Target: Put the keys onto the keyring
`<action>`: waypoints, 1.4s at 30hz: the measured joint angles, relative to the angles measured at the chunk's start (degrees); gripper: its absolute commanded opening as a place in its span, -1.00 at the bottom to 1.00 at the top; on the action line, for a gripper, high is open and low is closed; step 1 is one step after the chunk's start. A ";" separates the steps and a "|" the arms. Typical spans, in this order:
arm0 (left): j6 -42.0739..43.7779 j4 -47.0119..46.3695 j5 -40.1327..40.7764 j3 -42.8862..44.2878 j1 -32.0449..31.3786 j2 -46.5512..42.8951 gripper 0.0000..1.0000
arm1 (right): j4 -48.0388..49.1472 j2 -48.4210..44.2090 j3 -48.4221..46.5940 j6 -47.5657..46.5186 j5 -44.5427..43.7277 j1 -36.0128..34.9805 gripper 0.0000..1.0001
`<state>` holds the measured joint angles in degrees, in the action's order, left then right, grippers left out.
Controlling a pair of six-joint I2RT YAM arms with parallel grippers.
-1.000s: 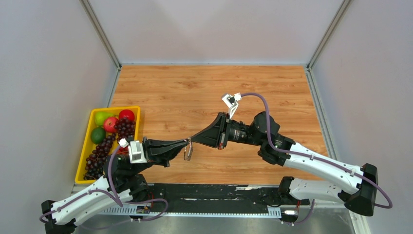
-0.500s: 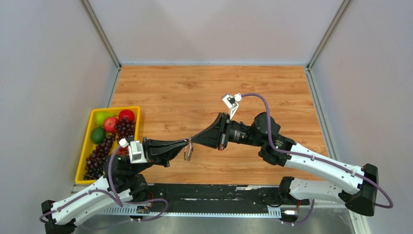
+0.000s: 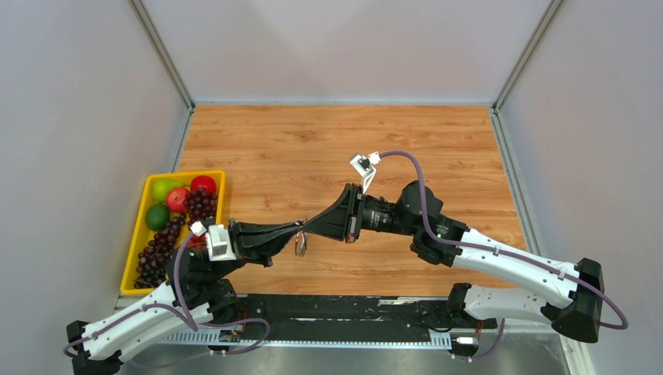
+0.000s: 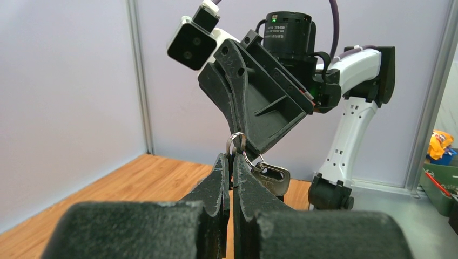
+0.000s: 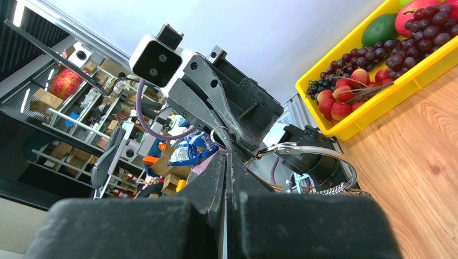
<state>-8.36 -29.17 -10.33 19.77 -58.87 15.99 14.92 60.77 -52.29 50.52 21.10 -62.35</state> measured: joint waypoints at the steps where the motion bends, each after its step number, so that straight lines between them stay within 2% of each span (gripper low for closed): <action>1: 0.00 0.00 -0.02 0.00 -0.02 0.00 -0.99 | 0.00 0.00 0.00 0.00 0.00 0.00 -1.00; 42: 0.98 -2.58 -1.14 -1.75 0.02 -0.48 -0.99 | 0.48 0.63 -0.07 1.51 -1.51 -0.24 -1.00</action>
<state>-7.38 -31.75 -11.46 18.02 -58.85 15.51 15.40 61.41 -52.36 52.03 19.59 -62.59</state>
